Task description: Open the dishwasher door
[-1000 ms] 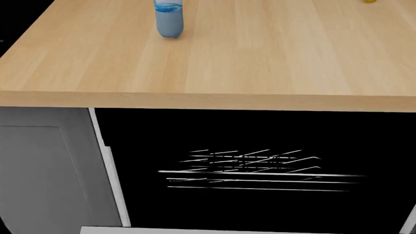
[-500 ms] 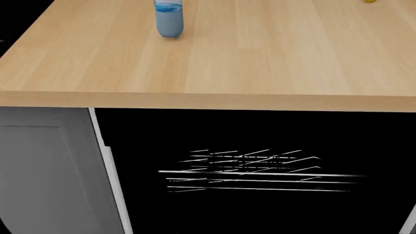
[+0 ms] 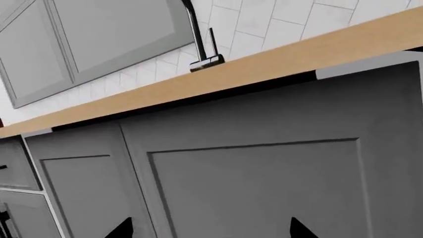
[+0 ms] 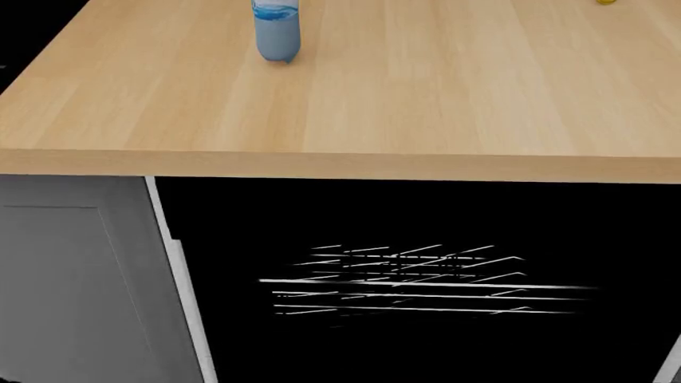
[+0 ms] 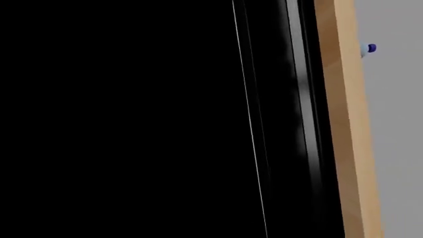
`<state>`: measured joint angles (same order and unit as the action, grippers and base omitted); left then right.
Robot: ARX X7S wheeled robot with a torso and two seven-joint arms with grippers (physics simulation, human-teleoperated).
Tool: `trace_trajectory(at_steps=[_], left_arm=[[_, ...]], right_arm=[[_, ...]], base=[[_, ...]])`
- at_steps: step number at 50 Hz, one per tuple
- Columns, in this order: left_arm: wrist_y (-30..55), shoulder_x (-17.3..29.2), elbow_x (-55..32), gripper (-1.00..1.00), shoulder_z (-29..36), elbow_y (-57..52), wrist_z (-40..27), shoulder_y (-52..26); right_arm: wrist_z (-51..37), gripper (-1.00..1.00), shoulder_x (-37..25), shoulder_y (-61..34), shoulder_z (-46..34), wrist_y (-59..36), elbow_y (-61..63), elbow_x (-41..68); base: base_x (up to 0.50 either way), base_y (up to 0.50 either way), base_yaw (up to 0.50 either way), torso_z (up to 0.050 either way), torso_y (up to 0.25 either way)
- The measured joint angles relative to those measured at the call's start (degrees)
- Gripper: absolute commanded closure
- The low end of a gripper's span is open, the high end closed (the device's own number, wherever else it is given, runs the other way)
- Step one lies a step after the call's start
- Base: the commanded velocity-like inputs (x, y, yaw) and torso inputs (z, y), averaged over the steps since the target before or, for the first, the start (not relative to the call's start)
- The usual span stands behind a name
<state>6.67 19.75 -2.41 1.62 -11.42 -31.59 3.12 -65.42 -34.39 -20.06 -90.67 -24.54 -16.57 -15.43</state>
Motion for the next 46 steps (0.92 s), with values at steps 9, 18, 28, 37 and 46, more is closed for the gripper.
trace_trajectory(at_steps=[9,18,28,37,46], left_arm=[[0.1,0.2,-0.1,-1.00,-0.2,-0.5,-0.2,0.3],[0.3,0.4,-0.3,-1.00,-0.4,-1.1,-0.4,0.5],[0.8,0.7,-0.4,-1.00,-0.6,-2.1,-0.7,0.8],[1.2,0.9,-0.4,-1.00,-0.7,-2.8,-0.9,1.0],[1.1,1.0,-0.6,-1.00,-0.9,-3.2,-1.1,1.3]], right_arm=[[-11.0,1.00,4.4,3.8,-1.4,7.9,-11.0,0.8],[-21.9,1.00,10.8,8.0,-3.4,19.7,-26.9,1.6],[-24.7,1.00,17.6,12.3,-3.2,34.7,-43.9,0.6],[-24.7,1.00,19.9,13.8,-1.8,44.6,-48.2,0.8],[-24.7,1.00,20.6,13.9,-2.5,56.2,-48.1,4.7]], base=[[0.00,0.00,0.01,-0.002,0.000],[0.00,0.00,0.00,-0.004,0.000],[0.01,0.00,0.01,-0.005,0.000],[0.01,0.00,0.01,-0.010,0.000],[0.02,0.01,0.01,-0.016,0.000]])
